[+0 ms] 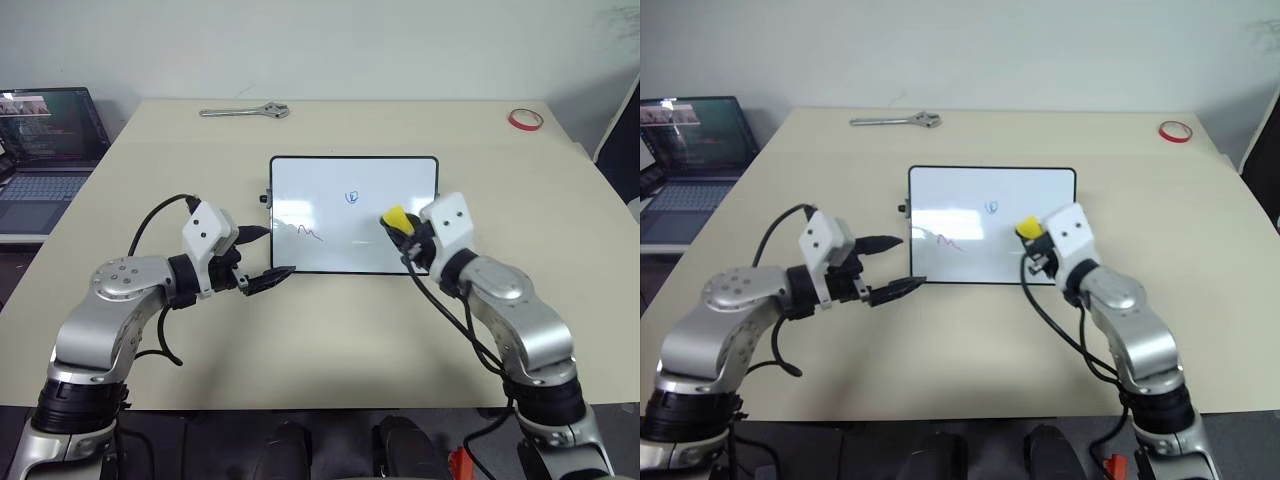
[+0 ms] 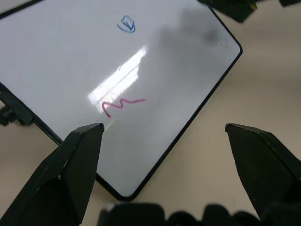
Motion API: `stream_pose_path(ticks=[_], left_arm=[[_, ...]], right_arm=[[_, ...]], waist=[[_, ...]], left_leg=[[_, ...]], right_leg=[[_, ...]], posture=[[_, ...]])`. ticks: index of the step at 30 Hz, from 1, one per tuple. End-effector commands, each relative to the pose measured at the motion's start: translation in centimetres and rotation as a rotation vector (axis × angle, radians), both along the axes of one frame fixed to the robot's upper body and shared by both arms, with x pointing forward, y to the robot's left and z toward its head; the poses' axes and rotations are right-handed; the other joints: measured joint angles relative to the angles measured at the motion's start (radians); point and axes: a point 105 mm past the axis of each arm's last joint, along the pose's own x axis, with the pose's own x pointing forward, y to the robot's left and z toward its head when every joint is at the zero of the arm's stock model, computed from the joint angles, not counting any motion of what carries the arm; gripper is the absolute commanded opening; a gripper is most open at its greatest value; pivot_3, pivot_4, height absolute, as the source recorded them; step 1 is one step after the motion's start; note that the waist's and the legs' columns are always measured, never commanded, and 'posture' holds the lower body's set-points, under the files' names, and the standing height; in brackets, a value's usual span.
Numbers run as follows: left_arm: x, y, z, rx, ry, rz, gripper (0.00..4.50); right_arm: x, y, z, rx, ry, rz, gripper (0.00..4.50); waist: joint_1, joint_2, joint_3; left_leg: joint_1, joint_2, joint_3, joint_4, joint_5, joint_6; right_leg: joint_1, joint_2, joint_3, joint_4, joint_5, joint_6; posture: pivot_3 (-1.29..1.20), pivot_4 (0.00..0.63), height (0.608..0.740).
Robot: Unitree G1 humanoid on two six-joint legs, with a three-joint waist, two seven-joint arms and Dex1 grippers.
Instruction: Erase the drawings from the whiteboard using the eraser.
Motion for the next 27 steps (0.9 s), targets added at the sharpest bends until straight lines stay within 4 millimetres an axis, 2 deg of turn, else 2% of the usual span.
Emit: stream_pose_path(ticks=[1,7,13,16,20,23,25,27], left_arm=[[-0.3,-0.4,1.8,0.002,-0.079,-0.003,4.5],[-0.3,-0.4,2.4,0.001,-0.078,0.014,4.5],[0.0,-1.0,2.8,0.003,-0.079,0.006,4.5],[0.0,-1.1,2.6,0.003,-0.076,0.001,4.5],[-0.1,-0.6,2.1,0.003,-0.072,0.005,4.5],[-0.1,-0.4,1.9,0.002,-0.071,0.005,4.5],[-0.1,-0.4,1.8,0.003,-0.072,0.002,4.5],[-0.1,-0.4,1.8,0.002,-0.073,-0.001,4.5]], right_arm=[[1.2,2.3,1.6,-0.034,-0.103,0.047,1.17],[3.7,4.0,2.2,-0.068,-0.155,0.041,1.15],[7.1,4.5,0.8,-0.128,-0.139,-0.009,1.15],[8.4,3.9,-1.4,-0.165,-0.042,-0.035,1.15],[7.3,4.3,-3.9,-0.277,0.042,0.074,1.14],[6.4,4.7,-4.8,-0.323,0.062,0.144,1.14],[6.9,4.3,-4.4,-0.324,0.031,0.106,1.14],[8.6,2.6,-2.6,-0.293,-0.059,-0.046,1.14]], waist=[[0.001,0.0,0.0],[0.004,0.0,0.0],[0.002,0.0,0.0],[0.001,0.0,0.0],[0.0,-0.001,0.0],[0.001,-0.001,0.0],[0.0,-0.001,0.0],[-0.001,-0.001,0.0]], left_leg=[[0.0,0.0,0.0,0.0,0.0,0.0],[-0.001,-0.001,0.0,0.0,0.0,0.0],[0.0,0.0,0.0,0.0,0.0,0.0],[0.0,-0.001,0.001,0.0,0.0,0.0],[0.003,0.0,0.001,0.001,0.0,0.0],[0.005,0.0,0.0,0.001,0.0,0.0],[0.006,0.0,0.0,0.001,0.0,0.0],[0.006,0.0,0.001,0.001,0.0,0.0]], right_leg=[[0.0,0.0,0.0,0.0,0.0,0.0],[0.0,0.0,-0.001,-0.001,0.0,0.0],[0.0,0.0,-0.001,0.0,0.0,0.0],[0.0,0.0,-0.001,-0.001,0.0,0.0],[0.002,0.0,0.0,0.002,0.0,0.0],[0.003,0.0,0.0,0.004,0.0,0.0],[0.004,0.0,0.0,0.004,0.0,0.0],[0.004,0.0,0.001,0.005,0.0,-0.001]], posture=[[0.0,0.15,0.74],[0.0,0.15,0.74],[0.0,0.15,0.74],[0.0,0.15,0.74],[0.0,0.15,0.74],[0.0,0.15,0.74],[0.0,0.15,0.74],[0.0,0.15,0.74]])
